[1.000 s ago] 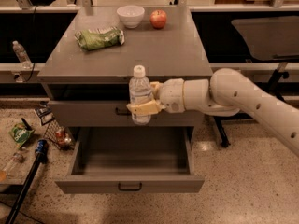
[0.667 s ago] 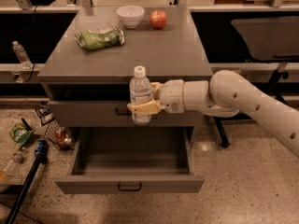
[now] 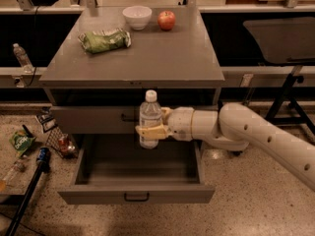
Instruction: Place blue plastic bottle into middle drawer
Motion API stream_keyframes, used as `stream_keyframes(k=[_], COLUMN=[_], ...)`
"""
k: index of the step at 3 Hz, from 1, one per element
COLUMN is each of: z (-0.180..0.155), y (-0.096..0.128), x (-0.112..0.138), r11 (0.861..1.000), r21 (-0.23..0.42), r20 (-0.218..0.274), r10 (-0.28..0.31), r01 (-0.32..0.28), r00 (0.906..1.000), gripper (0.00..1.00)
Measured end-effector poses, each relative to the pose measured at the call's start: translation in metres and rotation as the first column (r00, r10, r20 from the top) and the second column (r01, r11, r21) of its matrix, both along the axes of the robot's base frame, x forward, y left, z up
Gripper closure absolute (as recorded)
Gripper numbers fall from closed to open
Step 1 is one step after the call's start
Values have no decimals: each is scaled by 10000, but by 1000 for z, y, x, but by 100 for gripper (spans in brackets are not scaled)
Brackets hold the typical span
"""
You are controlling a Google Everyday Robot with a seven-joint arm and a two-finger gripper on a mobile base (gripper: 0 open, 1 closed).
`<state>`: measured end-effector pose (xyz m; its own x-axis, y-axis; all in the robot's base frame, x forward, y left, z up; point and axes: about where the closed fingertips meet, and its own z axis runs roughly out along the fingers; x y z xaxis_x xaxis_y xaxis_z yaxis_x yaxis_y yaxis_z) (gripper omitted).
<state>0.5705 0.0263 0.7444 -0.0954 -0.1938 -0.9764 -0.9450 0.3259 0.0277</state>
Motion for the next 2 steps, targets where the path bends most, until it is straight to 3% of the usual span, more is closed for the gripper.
stream_keyframes(k=[1,2], z=[-47,-104], y=[0,0], x=[-6,-5], r11=[9988,9962], r21=[497,708], r20=[218,383], r10=[-6,475], r01=[-5,-501], r00=[9998,9981], gripper=[100,100])
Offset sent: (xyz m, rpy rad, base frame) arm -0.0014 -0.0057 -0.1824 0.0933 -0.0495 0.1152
